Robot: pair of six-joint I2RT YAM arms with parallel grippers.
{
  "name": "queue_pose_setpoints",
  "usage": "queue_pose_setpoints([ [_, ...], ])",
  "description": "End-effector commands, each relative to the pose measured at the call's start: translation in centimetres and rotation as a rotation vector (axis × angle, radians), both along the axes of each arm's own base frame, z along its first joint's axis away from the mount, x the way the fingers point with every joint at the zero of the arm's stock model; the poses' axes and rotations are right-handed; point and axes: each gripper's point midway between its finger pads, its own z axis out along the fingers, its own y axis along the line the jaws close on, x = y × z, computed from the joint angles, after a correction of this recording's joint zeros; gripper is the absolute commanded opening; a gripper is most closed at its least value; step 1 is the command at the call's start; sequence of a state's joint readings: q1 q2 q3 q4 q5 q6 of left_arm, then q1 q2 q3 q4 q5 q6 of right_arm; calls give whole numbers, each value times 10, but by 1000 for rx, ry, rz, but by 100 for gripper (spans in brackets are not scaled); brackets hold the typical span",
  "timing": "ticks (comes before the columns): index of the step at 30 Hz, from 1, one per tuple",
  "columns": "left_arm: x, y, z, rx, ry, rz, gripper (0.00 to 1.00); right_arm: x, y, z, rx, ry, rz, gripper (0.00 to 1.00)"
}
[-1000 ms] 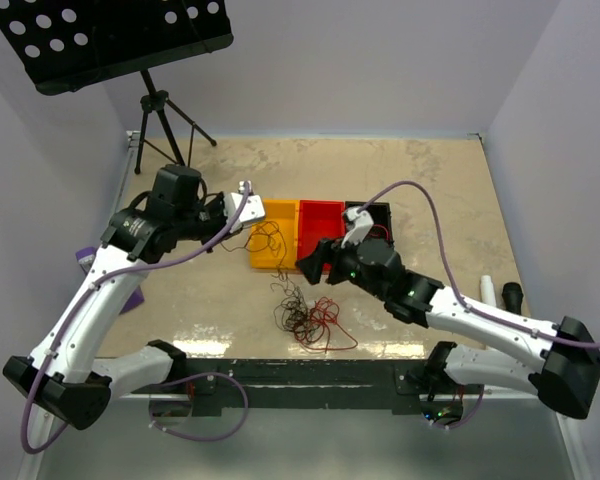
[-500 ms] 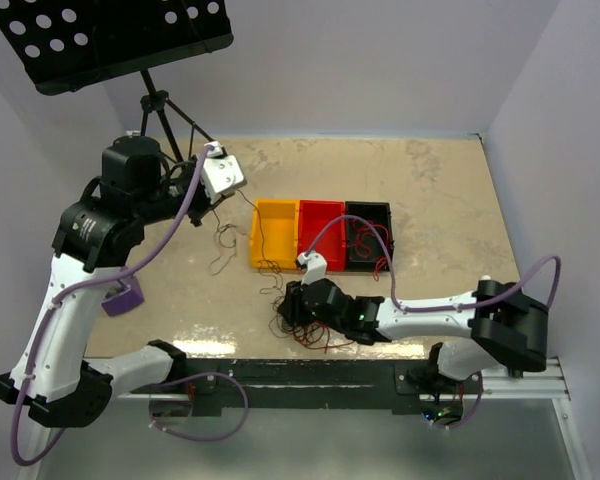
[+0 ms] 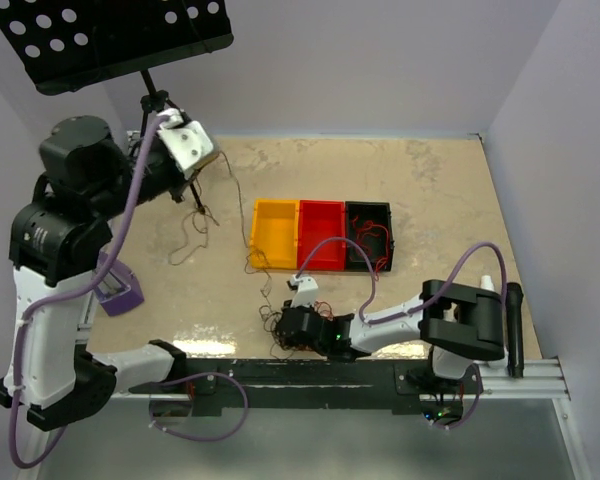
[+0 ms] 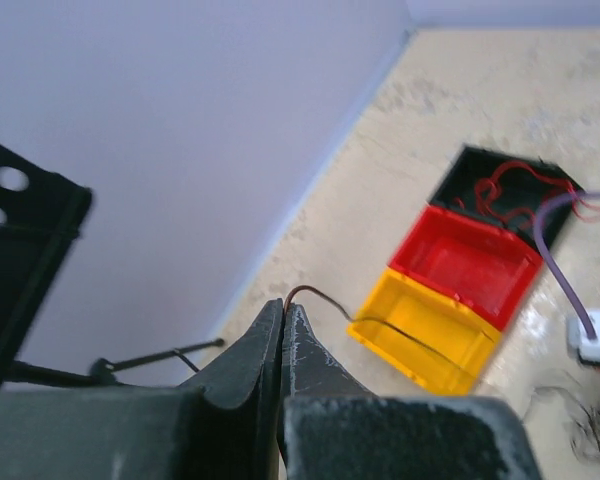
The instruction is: Untangle the cables
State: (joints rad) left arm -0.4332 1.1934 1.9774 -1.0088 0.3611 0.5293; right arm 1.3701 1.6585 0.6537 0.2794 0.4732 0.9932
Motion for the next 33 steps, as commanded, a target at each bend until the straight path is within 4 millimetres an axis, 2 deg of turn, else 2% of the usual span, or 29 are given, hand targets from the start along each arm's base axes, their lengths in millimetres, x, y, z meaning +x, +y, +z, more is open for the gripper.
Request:
queue_pose_setpoints([
  [1,-9,22,101,-197,-277,107,0,-22,-14,-43,-107,73,-32,0],
  [5,-20,42,158,-316,-465,180,0,-35,-16,-59,-130,107,-29,0],
  [7,-28,50,180,-363,-552,202,0,-37,-19,-64,-138,118,-33,0],
  [9,-32,45,182,-360,-574,166,0,-36,-20,-62,-136,113,-37,0],
  [11,-23,33,166,-327,-515,125,0,-31,-19,-51,-128,88,-54,0],
  [13,-8,23,142,-306,-424,117,0,-25,-15,-30,-98,57,-69,0],
  [17,8,11,94,-308,-321,103,0,-13,-5,36,41,-17,-86,0],
  [19,18,-2,56,-301,-245,73,0,-13,-1,70,126,-43,-64,1],
  [21,23,-11,30,-311,-190,49,0,-12,0,103,205,-73,-50,10],
  [23,28,-20,14,-339,-145,25,0,-11,-3,125,250,-92,-49,18],
  [26,39,-30,-15,-348,-80,15,0,-9,-10,153,312,-111,-59,27],
  [31,58,-42,-38,-403,-21,22,0,-7,-32,183,418,-123,-96,24],
  [33,62,-48,-46,-426,7,10,0,-6,-43,189,446,-120,-118,24],
])
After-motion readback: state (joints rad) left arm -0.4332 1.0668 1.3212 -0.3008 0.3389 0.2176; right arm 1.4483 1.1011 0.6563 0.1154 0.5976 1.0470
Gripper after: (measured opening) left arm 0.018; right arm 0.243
